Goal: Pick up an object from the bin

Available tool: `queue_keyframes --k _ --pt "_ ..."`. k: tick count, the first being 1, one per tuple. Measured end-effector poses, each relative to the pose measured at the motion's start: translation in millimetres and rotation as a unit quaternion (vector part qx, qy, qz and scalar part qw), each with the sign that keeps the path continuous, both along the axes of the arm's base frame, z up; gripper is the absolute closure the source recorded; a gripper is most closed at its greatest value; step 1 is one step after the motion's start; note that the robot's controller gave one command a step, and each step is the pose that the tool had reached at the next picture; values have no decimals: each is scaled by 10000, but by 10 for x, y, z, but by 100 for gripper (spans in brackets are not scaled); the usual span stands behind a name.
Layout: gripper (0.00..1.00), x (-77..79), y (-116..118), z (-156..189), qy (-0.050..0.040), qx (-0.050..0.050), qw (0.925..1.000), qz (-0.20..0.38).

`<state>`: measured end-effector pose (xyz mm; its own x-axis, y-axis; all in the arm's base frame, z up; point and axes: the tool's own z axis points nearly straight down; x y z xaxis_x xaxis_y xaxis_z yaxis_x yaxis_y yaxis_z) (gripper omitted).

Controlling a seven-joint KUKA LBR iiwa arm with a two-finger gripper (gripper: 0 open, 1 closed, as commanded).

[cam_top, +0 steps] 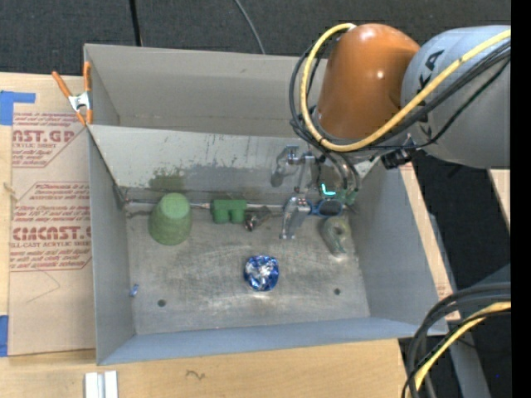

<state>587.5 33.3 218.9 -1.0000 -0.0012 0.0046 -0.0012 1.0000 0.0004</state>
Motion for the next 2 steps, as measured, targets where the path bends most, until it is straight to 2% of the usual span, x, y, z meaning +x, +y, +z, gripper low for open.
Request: queue_keyframes --k 1,2 --pt "0 -787 -28 -1484 -63 4 9958 916" --pt "0 -848 -52 -1179 -35 5 9974 717"
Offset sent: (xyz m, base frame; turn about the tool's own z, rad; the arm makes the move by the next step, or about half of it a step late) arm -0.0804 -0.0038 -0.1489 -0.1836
